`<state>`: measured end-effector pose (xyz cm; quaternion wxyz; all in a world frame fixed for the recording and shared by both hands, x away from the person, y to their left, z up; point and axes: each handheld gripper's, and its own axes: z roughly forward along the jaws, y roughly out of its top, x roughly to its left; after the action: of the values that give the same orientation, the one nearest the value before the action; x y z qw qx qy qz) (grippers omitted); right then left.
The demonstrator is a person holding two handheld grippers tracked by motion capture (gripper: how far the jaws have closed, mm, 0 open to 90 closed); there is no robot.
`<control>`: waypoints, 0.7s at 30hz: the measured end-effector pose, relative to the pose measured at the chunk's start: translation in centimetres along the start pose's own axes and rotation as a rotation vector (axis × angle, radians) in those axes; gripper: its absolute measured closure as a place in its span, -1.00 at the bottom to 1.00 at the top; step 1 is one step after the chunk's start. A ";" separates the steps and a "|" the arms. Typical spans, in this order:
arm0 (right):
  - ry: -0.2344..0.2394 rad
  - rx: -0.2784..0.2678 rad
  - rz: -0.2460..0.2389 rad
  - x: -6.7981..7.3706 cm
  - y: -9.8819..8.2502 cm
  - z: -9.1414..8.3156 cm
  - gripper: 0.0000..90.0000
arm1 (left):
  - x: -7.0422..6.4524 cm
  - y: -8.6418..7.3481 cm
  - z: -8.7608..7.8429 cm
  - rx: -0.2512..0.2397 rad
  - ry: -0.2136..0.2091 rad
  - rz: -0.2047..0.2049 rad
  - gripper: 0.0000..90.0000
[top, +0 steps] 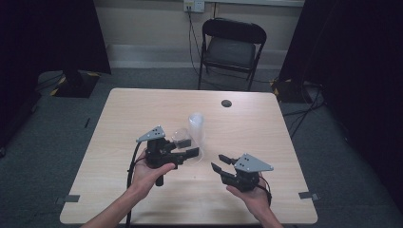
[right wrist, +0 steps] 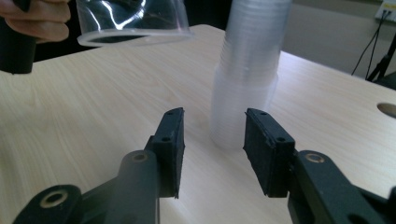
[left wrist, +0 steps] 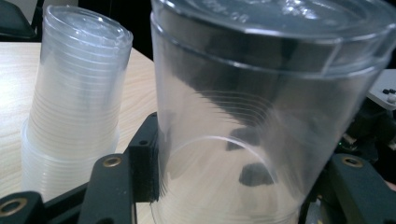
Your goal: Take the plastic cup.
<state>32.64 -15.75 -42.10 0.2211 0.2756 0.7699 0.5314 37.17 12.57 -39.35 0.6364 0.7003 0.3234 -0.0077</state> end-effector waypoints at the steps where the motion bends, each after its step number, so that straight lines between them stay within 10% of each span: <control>1: 0.003 -0.009 -0.004 0.1 0.1 0.2 0.32 | 0.1 -0.2 0.0 -0.008 -0.005 -0.015 -0.07; 21: 0.037 -0.109 -0.043 1.6 0.3 0.2 0.40 | 0.1 -1.9 1.1 0.004 -0.163 -0.199 -0.10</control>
<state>31.65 -14.46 -41.99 0.2328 0.2365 0.7496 0.5727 36.76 11.57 -41.32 0.6553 0.6629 0.3386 -0.1284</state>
